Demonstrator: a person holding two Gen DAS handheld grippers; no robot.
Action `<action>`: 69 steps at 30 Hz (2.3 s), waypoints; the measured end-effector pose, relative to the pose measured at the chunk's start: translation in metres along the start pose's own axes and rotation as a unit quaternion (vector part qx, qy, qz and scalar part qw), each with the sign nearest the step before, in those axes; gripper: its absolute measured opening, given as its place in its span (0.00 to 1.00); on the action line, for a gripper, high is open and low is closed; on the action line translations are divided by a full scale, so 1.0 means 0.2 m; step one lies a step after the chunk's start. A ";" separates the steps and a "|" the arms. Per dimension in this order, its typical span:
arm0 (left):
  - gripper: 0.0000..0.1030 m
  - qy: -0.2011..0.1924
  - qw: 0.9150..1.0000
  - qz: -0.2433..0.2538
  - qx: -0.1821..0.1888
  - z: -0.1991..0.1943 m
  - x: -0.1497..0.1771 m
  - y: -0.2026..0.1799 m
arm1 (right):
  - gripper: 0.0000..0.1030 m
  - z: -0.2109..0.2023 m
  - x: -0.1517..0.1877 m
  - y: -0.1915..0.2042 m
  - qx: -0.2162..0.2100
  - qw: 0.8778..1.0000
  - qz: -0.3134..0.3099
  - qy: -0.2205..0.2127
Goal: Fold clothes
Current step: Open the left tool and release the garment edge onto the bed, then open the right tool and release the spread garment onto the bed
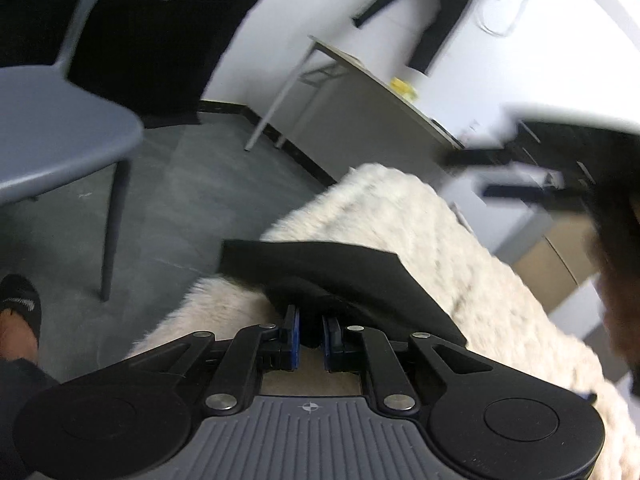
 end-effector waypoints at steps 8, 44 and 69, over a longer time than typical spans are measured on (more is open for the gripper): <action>0.09 -0.083 0.988 -0.116 -0.055 -0.10 -0.13 0.25 | 0.64 -0.10 0.40 -0.19 0.054 0.997 -0.021 0.047; 1.00 -0.323 0.914 -0.115 -0.217 -0.46 -0.29 0.33 | 0.68 -0.34 1.24 -0.42 0.112 0.975 0.164 0.097; 1.00 -0.208 0.978 -0.002 0.005 -0.33 -0.24 0.02 | 0.68 -0.61 1.51 -0.91 0.231 0.933 0.273 0.045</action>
Point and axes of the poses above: each gripper's, at about its wrist camera, not at the fingertips, and z roughly the way its jaws point, y to its left, x to its underside, the point moved 6 cm from there along z, roughly the way its jaws point, and after that the axes turned 1 degree about z, right-handed, at the moved point
